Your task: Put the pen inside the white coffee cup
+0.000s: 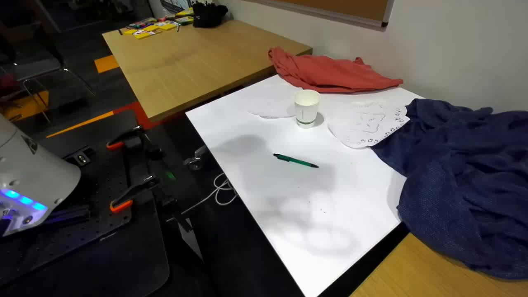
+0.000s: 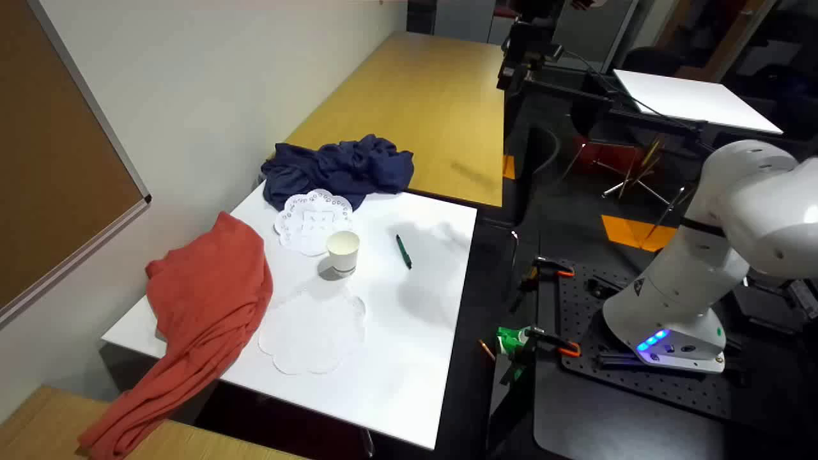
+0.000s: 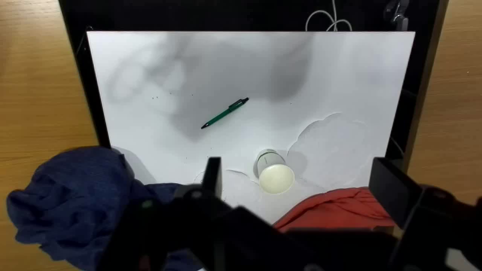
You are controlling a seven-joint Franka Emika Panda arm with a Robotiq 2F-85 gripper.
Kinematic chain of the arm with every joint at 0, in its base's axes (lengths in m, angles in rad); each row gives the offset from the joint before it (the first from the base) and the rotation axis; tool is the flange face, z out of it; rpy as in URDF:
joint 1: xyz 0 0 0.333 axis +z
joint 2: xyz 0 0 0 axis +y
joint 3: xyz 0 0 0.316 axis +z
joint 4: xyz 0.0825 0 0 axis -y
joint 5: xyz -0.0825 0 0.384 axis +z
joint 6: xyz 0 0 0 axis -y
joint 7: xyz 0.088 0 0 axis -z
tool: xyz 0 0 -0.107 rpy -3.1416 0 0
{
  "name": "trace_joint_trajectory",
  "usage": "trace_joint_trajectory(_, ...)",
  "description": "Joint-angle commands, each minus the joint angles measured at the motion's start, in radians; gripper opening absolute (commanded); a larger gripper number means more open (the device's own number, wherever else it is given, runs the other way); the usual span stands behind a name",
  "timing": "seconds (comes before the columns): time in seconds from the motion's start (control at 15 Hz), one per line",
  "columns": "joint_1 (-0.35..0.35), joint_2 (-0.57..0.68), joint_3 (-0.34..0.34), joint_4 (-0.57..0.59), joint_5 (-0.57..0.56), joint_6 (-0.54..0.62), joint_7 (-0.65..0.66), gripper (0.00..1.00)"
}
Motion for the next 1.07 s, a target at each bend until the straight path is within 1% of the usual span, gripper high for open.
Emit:
trace_joint_trajectory(0.0,-0.024,0.004,0.02,0.002,0.01,-0.002,-0.009,1.0)
trace_joint_trajectory(0.4,-0.023,0.01,0.021,0.005,0.013,-0.002,-0.003,1.0)
trace_joint_trajectory(0.67,-0.024,0.051,0.037,0.002,0.027,0.025,0.051,1.0)
trace_joint_trajectory(1.0,-0.03,0.131,0.079,-0.012,0.031,0.104,0.189,1.0)
